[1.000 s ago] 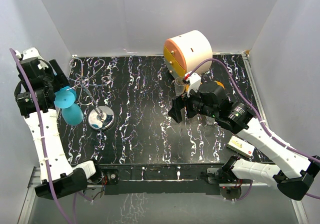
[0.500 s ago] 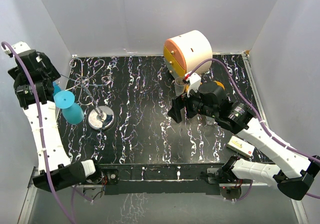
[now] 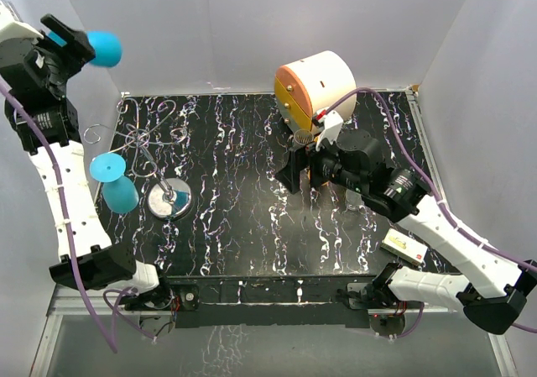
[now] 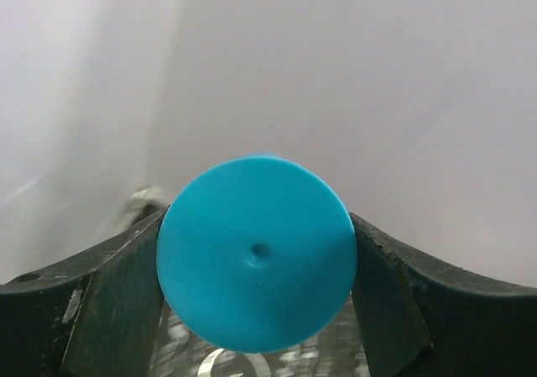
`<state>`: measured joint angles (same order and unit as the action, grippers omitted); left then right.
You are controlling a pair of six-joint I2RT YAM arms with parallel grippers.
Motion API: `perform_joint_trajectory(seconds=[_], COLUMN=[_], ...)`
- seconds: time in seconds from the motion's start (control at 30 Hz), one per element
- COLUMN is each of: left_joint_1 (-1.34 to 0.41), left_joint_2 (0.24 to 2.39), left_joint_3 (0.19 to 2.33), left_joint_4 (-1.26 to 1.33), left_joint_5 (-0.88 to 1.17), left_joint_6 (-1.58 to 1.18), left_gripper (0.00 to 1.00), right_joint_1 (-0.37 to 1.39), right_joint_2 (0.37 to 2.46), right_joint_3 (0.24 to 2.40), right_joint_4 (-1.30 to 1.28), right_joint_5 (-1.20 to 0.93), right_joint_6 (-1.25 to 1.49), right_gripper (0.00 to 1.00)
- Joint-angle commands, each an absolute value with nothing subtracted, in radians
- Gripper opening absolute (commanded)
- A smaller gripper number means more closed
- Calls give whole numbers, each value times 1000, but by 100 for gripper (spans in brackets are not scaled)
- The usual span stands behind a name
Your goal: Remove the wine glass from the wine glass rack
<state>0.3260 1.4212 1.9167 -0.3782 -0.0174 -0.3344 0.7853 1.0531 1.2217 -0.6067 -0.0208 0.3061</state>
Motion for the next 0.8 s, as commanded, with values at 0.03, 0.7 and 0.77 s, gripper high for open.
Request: perform_joint_trajectory(seconds=[0.03,0.7,0.77], left_joint_1=[330,187,163], left_joint_2=[1392,1038,1017], left_joint_3=[1929,1134,1103], left_joint_4=[-10,775,755], left_joint_5=[443,882,894], left_joint_6=[-718,-1527,-1511], left_gripper=[61,59,59], right_joint_1=[788,568,570], right_joint_2=[1077,1432,1447], right_joint_3=[1305,1577,1538], right_joint_4=[-409,334,473], right_joint_5=[-15,-713,-756], right_joint_6=[382,891,997], right_gripper=[98,98,98])
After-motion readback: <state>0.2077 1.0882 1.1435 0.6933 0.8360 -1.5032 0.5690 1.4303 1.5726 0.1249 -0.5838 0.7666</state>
